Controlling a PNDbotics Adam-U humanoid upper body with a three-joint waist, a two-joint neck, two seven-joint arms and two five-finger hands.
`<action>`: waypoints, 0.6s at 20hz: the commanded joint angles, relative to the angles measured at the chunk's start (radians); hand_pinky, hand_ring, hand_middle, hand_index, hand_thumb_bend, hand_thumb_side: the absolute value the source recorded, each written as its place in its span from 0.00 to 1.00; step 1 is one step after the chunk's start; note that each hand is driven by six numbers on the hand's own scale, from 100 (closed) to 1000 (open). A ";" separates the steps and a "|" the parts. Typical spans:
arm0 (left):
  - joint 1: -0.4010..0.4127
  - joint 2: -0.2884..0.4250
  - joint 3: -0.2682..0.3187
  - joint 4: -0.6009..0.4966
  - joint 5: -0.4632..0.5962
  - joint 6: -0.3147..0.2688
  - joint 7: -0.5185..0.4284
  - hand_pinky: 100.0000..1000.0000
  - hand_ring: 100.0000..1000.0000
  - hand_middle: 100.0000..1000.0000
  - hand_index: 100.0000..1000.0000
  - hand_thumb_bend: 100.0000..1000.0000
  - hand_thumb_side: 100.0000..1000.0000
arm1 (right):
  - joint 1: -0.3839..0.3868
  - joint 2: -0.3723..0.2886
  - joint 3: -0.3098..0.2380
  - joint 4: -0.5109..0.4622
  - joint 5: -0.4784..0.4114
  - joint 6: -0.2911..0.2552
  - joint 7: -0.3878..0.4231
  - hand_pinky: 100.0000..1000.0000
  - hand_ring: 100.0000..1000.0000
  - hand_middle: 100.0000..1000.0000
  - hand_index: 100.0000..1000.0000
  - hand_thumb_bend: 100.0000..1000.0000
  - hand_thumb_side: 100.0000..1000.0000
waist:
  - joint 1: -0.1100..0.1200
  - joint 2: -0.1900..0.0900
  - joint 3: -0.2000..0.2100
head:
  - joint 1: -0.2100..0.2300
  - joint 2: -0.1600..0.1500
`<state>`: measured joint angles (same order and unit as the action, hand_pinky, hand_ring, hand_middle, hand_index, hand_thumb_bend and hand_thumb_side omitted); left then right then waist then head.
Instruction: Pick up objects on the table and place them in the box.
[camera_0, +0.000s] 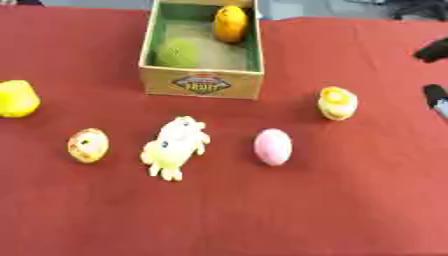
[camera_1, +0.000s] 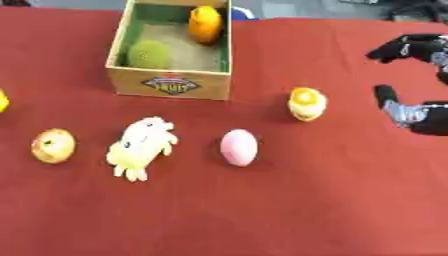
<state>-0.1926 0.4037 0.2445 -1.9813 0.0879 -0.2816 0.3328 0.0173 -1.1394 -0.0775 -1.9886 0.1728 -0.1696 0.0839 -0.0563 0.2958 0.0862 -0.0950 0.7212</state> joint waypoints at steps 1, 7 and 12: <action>-0.003 0.012 0.009 -0.019 0.002 0.000 0.002 0.90 0.69 0.65 0.86 0.00 0.51 | -0.010 -0.032 -0.010 -0.011 -0.011 0.003 0.001 0.83 0.79 0.78 0.87 0.00 0.35 | 0.004 -0.012 0.001 | 0.003 0.005; -0.003 0.008 0.008 -0.019 0.003 -0.001 0.001 0.90 0.69 0.65 0.86 0.00 0.52 | -0.024 -0.029 -0.008 -0.011 -0.016 -0.001 -0.011 0.82 0.79 0.77 0.87 0.00 0.48 | 0.005 0.008 0.005 | 0.003 0.019; -0.006 0.006 0.005 -0.019 0.006 -0.001 -0.003 0.90 0.69 0.65 0.86 0.00 0.52 | -0.039 -0.036 0.014 -0.011 0.042 0.023 0.002 0.82 0.79 0.77 0.87 0.00 0.55 | 0.006 0.020 0.010 | -0.003 0.013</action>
<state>-0.1930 0.3959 0.2444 -1.9813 0.0891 -0.2818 0.3321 -0.0124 -1.1393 -0.0573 -1.9886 0.1996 -0.1536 0.0856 -0.0520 0.3295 0.0972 -0.0961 0.7377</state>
